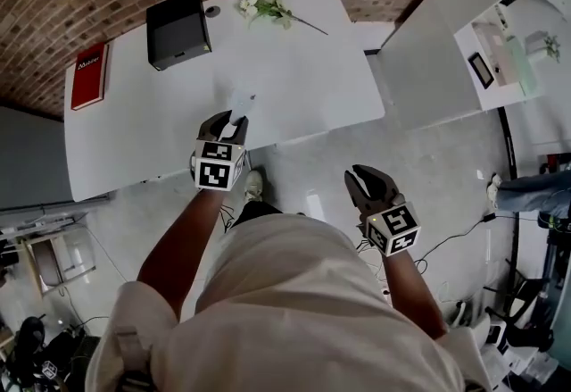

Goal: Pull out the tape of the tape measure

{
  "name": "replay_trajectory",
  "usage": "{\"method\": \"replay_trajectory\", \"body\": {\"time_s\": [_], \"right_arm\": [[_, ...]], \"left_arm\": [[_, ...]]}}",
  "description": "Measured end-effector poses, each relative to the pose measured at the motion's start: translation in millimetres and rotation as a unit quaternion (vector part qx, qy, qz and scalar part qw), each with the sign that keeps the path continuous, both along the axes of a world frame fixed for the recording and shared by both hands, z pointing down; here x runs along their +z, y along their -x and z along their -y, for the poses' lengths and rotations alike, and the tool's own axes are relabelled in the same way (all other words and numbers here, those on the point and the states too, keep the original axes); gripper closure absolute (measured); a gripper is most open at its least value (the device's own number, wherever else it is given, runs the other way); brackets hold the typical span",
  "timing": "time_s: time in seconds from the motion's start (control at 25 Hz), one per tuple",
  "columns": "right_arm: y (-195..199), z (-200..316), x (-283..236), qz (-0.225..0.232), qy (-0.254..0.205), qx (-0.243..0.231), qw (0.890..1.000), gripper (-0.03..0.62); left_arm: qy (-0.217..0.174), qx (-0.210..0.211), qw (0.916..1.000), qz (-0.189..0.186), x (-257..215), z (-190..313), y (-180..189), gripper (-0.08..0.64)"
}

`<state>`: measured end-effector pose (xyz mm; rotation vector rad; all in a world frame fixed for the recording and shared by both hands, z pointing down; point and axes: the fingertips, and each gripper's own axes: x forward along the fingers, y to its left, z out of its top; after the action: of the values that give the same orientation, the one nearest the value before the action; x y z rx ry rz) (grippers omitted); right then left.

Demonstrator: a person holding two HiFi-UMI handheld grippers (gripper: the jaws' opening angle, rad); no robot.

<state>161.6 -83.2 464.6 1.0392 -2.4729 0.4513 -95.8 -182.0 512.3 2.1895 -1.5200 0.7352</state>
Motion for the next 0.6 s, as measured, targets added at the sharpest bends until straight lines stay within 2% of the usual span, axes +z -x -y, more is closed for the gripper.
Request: {"method": "replay_trajectory", "body": {"time_s": [0.28, 0.6], "right_arm": [[-9.3, -22.6, -2.3, 0.01, -0.006, -0.023, 1.0, 0.512], [-3.2, -43.7, -21.4, 0.033, -0.028, -0.101, 0.994, 0.513]], "left_arm": [[-0.021, 0.037, 0.9989, -0.019, -38.6, -41.9, -20.5, 0.439], [-0.017, 0.102, 0.9934, -0.048, -73.9, -98.3, -45.6, 0.437]]}}
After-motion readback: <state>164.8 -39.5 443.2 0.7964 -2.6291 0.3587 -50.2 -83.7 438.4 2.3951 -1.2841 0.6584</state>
